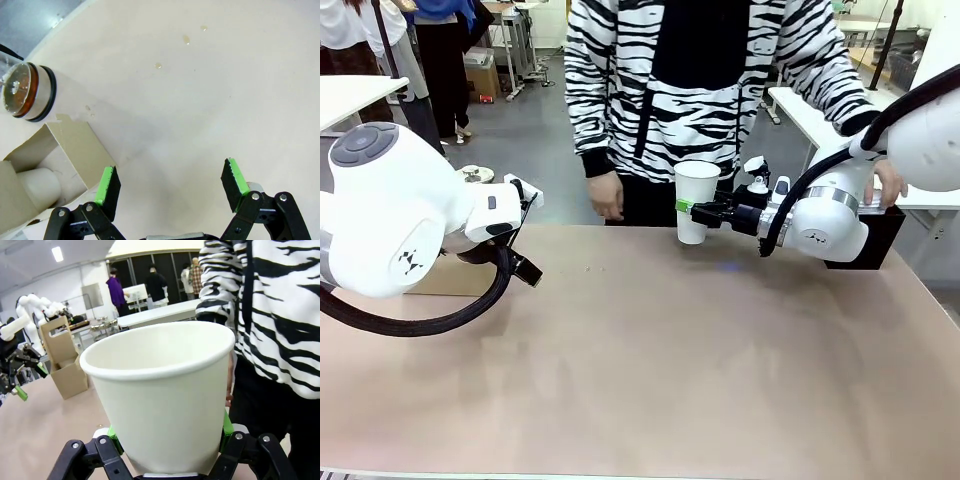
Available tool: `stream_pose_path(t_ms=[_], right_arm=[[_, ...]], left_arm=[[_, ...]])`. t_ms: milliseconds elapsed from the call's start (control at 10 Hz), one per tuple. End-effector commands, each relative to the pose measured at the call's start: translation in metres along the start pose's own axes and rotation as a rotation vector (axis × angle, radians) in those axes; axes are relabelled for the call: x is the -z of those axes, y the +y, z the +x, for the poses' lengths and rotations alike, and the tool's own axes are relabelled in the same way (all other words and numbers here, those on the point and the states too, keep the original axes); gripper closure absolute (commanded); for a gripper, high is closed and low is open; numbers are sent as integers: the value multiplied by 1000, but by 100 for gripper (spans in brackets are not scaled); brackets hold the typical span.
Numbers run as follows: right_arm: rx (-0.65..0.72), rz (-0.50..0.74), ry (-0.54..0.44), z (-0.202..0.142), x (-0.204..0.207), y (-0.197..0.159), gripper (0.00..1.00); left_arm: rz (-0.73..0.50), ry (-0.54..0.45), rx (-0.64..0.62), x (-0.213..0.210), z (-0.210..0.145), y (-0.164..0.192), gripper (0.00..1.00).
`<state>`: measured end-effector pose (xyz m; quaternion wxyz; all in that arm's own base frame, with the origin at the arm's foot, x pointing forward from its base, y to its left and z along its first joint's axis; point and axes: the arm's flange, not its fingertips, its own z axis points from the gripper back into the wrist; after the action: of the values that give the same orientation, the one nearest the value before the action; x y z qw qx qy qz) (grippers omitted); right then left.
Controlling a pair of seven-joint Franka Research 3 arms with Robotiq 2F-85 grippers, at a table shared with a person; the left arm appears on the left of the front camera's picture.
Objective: Pour a drink into a cup and package it in a carrier.
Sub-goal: When a person places the Paper Cup Lid on the 600 ml Paper Cup , lift the 600 ml Paper Cup.
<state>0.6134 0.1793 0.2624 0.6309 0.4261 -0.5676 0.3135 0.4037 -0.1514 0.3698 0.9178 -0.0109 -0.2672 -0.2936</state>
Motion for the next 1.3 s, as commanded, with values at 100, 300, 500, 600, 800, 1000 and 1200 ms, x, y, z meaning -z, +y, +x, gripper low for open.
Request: stream_pose_path(t_ms=[100,300,500,600,800,1000,1200], right_arm=[[1,-11,-2,2,2,1,19],[1,-11,-2,2,2,1,19],[1,-11,-2,2,2,1,19],[1,-11,-2,2,2,1,19],[1,-11,-2,2,2,1,19],[1,-11,-2,2,2,1,19],[1,-11,-2,2,2,1,19]], left_arm=[[-2,-2,0,-1,0,0,0],[-2,-2,0,-1,0,0,0],[-2,-2,0,-1,0,0,0],[-2,-2,0,-1,0,0,0],[-2,-2,0,-1,0,0,0],[-2,-2,0,-1,0,0,0],[-2,-2,0,-1,0,0,0]])
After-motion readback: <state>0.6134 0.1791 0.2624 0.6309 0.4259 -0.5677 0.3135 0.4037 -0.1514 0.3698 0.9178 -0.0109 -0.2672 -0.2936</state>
